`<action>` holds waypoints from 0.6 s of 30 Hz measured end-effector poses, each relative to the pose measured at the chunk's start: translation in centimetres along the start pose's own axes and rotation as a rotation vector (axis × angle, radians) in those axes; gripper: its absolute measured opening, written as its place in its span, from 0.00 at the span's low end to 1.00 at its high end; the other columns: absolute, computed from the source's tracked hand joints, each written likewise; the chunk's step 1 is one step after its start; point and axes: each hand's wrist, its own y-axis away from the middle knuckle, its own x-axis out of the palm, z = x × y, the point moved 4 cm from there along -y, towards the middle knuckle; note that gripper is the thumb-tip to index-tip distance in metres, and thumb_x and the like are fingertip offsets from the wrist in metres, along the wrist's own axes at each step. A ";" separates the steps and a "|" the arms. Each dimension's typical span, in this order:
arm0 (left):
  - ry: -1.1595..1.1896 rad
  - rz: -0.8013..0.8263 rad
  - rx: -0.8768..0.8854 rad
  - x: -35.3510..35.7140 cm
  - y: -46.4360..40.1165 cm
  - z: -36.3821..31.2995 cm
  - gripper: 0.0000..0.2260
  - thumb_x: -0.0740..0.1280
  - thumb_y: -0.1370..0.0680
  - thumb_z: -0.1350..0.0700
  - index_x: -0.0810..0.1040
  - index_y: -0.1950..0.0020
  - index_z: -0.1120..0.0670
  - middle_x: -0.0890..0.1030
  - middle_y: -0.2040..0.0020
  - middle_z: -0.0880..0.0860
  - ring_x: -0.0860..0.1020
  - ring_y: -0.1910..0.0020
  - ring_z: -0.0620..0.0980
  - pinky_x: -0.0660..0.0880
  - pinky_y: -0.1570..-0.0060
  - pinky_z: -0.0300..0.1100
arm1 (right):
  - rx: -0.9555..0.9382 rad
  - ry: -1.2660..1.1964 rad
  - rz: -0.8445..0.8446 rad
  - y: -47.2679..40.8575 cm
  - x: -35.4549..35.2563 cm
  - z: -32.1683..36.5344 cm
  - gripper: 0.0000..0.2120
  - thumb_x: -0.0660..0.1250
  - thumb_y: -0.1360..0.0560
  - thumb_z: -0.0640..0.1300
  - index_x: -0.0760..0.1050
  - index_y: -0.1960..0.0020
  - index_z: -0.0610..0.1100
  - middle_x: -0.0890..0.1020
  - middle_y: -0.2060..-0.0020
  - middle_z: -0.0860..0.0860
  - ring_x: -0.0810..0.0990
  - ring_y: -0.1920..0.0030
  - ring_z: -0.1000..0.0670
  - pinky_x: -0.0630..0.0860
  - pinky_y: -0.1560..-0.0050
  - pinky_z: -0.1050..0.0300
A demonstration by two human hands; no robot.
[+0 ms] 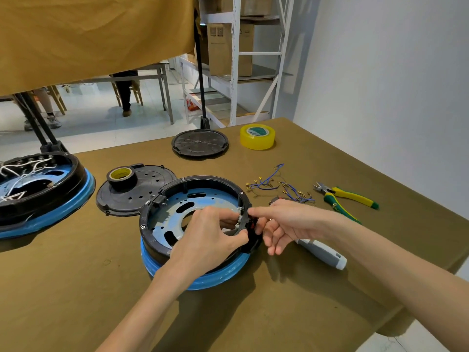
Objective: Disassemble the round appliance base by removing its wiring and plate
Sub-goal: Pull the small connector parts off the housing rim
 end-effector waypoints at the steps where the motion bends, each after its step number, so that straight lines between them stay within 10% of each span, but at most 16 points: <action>1: -0.007 0.000 -0.001 0.0 0.0 0.0 0.10 0.73 0.26 0.50 0.87 0.46 0.45 0.86 0.56 0.39 0.82 0.52 0.32 0.83 0.49 0.43 | -0.009 0.008 -0.015 -0.2 0.3 0.0 0.26 0.66 0.20 0.61 0.78 0.50 0.36 0.83 0.66 0.39 0.85 0.66 0.42 0.82 0.67 0.56; 18: -0.032 0.000 -0.074 -0.2 -0.2 0.6 0.18 0.74 0.28 0.45 0.85 0.40 0.49 0.86 0.51 0.41 0.83 0.51 0.35 0.82 0.47 0.42 | 0.049 0.271 -0.157 -0.9 1.4 2.6 0.20 0.63 0.17 0.55 0.76 0.56 0.38 0.78 0.76 0.48 0.80 0.75 0.49 0.75 0.74 0.61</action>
